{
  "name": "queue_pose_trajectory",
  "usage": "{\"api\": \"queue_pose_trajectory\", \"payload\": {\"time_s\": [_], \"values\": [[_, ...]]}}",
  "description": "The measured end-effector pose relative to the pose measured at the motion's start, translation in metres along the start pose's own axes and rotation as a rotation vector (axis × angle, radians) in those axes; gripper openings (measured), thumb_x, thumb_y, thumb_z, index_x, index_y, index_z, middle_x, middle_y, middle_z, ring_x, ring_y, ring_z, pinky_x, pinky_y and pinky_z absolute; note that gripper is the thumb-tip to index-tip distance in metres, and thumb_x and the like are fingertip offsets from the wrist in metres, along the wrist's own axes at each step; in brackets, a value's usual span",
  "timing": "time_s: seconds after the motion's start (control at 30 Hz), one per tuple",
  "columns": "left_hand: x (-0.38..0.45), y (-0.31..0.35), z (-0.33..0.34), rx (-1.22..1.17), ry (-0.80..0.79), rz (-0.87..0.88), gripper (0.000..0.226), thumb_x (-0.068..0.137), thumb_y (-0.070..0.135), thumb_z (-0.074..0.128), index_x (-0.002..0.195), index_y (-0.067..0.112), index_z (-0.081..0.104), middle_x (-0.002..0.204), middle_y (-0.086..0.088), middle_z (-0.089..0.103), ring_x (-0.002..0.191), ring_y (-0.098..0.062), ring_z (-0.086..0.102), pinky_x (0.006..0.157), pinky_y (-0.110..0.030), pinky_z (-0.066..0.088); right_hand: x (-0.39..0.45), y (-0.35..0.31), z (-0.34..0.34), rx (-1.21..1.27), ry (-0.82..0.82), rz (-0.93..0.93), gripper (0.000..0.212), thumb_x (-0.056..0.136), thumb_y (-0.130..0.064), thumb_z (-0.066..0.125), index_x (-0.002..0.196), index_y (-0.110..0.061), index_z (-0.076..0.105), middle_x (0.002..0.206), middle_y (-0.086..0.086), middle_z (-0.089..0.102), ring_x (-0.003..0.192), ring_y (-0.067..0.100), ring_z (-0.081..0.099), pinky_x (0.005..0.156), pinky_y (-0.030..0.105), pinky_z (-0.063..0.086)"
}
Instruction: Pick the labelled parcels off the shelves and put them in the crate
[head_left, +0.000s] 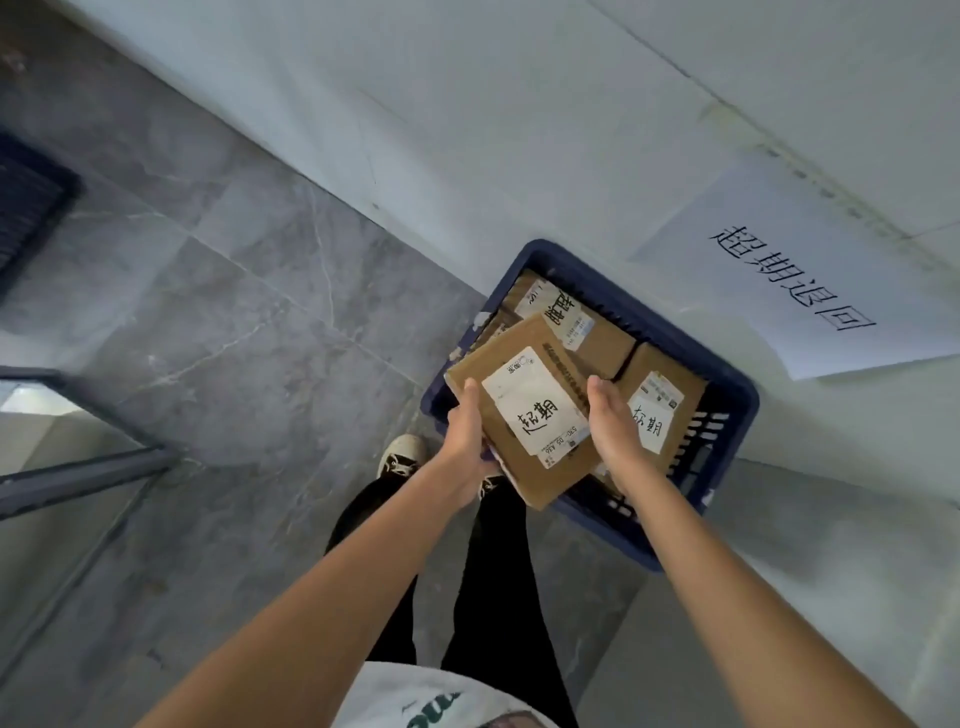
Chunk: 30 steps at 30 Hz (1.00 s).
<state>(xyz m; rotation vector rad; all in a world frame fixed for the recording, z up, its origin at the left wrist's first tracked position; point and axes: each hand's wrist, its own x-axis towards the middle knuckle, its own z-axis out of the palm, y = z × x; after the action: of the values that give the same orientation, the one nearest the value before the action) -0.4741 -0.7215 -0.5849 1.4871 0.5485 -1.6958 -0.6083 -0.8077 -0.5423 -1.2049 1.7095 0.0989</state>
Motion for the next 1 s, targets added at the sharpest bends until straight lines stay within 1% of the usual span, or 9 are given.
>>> {"api": "queue_pose_trajectory", "payload": {"time_s": [0.17,0.23,0.3,0.4,0.47,0.53,0.6,0.77,1.0], "values": [[0.055,-0.023,0.027,-0.117,0.014,-0.068,0.08,0.091,0.065,0.039,0.154,0.024,0.013,0.156,-0.009,0.03,0.139,-0.032,0.035,0.113,-0.05,0.029,0.076,0.017,-0.006,-0.299,-0.034,-0.053,0.057,0.102,-0.056,0.021,0.14,-0.024,0.049,0.146,0.001,0.048,0.143,0.029,0.031,0.118,0.056,0.017],[0.077,-0.029,0.032,-0.132,0.014,-0.079,0.085,0.091,0.063,0.045,0.155,0.024,0.005,0.16,-0.01,0.016,0.145,-0.032,0.023,0.115,-0.049,0.025,0.105,0.024,-0.002,-0.469,-0.021,-0.098,0.059,0.102,-0.056,0.018,0.139,-0.025,0.051,0.147,0.004,0.046,0.145,0.03,0.022,0.118,0.057,0.012],[0.097,-0.032,0.035,-0.166,0.039,-0.09,0.086,0.09,0.06,0.049,0.155,0.023,0.007,0.161,-0.011,0.011,0.146,-0.033,0.018,0.116,-0.048,0.024,0.133,0.026,0.006,-0.557,-0.085,-0.14,0.057,0.102,-0.053,0.015,0.144,-0.026,0.045,0.153,0.003,0.038,0.147,0.029,0.015,0.119,0.054,0.008],[0.13,-0.032,0.033,-0.206,0.101,-0.067,0.083,0.089,0.057,0.053,0.154,0.023,0.014,0.16,-0.012,0.015,0.146,-0.034,0.02,0.116,-0.047,0.026,0.167,0.034,0.02,-0.606,-0.179,-0.149,0.061,0.099,-0.06,0.013,0.147,-0.03,0.037,0.157,0.003,0.03,0.148,0.032,0.012,0.116,0.058,0.01],[0.147,-0.03,0.034,-0.175,0.114,-0.038,0.078,0.087,0.058,0.054,0.151,0.025,0.025,0.156,-0.01,0.027,0.142,-0.033,0.029,0.114,-0.048,0.03,0.183,0.042,0.027,-0.557,-0.248,-0.133,0.063,0.099,-0.061,0.016,0.15,-0.029,0.032,0.156,0.003,0.033,0.146,0.033,0.017,0.116,0.056,0.016],[0.161,-0.029,0.038,-0.141,0.128,-0.029,0.061,0.09,0.053,0.052,0.138,0.018,0.04,0.133,-0.007,0.053,0.126,-0.025,0.046,0.109,-0.042,0.035,0.192,0.047,0.03,-0.512,-0.26,-0.134,0.06,0.1,-0.059,0.02,0.15,-0.027,0.03,0.154,0.002,0.036,0.144,0.031,0.024,0.114,0.053,0.016],[0.167,-0.027,0.043,-0.112,0.147,-0.058,0.045,0.093,0.048,0.05,0.126,0.018,0.045,0.107,-0.005,0.062,0.105,-0.022,0.057,0.106,-0.039,0.039,0.196,0.048,0.032,-0.54,-0.218,-0.19,0.058,0.1,-0.056,0.022,0.147,-0.026,0.035,0.151,0.001,0.04,0.141,0.028,0.028,0.115,0.055,0.015],[0.16,-0.033,0.043,-0.117,0.151,-0.057,0.067,0.084,0.053,0.055,0.141,0.022,0.039,0.142,-0.006,0.048,0.129,-0.027,0.046,0.112,-0.048,0.034,0.195,0.05,0.035,-0.524,-0.274,-0.208,0.058,0.1,-0.057,0.023,0.143,-0.024,0.042,0.144,0.001,0.049,0.135,0.027,0.04,0.112,0.051,0.026],[0.158,-0.038,0.037,-0.21,0.155,0.006,0.089,0.068,0.053,0.064,0.146,0.027,0.032,0.151,-0.008,0.036,0.138,-0.031,0.035,0.112,-0.051,0.032,0.192,0.047,0.032,-0.517,-0.247,-0.289,0.06,0.1,-0.057,0.023,0.148,-0.024,0.035,0.153,-0.002,0.039,0.143,0.027,0.029,0.114,0.056,0.023]]}}
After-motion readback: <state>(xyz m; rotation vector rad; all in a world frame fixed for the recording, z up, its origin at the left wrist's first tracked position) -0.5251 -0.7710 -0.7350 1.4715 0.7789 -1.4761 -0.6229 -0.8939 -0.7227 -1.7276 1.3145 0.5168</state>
